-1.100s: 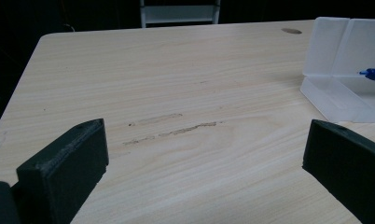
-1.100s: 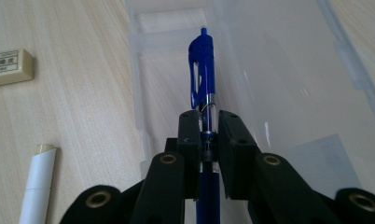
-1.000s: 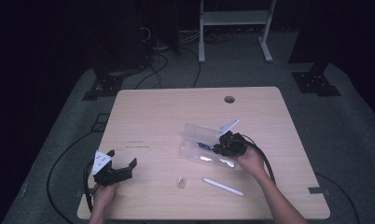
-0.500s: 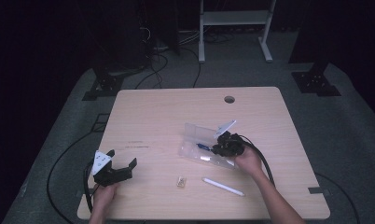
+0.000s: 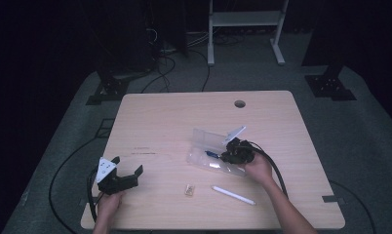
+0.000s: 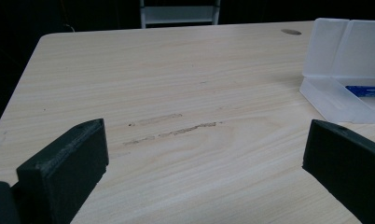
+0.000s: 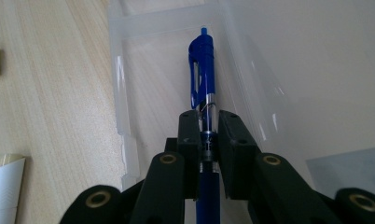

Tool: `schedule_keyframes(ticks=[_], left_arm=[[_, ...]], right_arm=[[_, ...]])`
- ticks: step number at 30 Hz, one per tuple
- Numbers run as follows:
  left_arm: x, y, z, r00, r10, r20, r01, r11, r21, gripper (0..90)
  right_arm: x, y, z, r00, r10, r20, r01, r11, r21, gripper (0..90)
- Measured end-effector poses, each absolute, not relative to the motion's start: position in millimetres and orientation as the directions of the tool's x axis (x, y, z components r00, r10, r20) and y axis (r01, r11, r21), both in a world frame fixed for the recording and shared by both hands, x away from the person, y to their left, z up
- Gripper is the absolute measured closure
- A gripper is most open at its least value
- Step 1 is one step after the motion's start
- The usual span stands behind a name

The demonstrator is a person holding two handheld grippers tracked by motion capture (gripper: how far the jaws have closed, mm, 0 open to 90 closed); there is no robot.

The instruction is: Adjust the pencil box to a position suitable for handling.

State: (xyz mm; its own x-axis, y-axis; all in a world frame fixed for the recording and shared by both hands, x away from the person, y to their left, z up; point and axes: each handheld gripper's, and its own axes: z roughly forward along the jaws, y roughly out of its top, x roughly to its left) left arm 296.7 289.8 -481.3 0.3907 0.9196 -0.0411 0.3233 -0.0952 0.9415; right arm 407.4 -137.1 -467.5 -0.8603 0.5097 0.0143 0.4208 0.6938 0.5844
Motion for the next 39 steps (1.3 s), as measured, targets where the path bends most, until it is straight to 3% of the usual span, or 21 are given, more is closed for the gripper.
schedule_keyframes(ticks=[18,27,39], left_arm=[[297,290,-481,0.391,0.920,-0.041,0.323,-0.095,0.941,0.0],[296,290,-481,0.392,0.919,-0.040,0.322,-0.096,0.942,0.0],[297,290,-481,0.393,0.919,-0.036,0.323,-0.101,0.941,0.0]], right_arm=[[408,-135,-474,-0.862,0.507,0.027,0.429,0.699,0.572,77.9],[405,-137,-468,-0.859,0.511,0.037,0.425,0.671,0.607,66.9],[394,-148,-459,-0.862,0.504,0.051,0.417,0.648,0.637,61.0]])
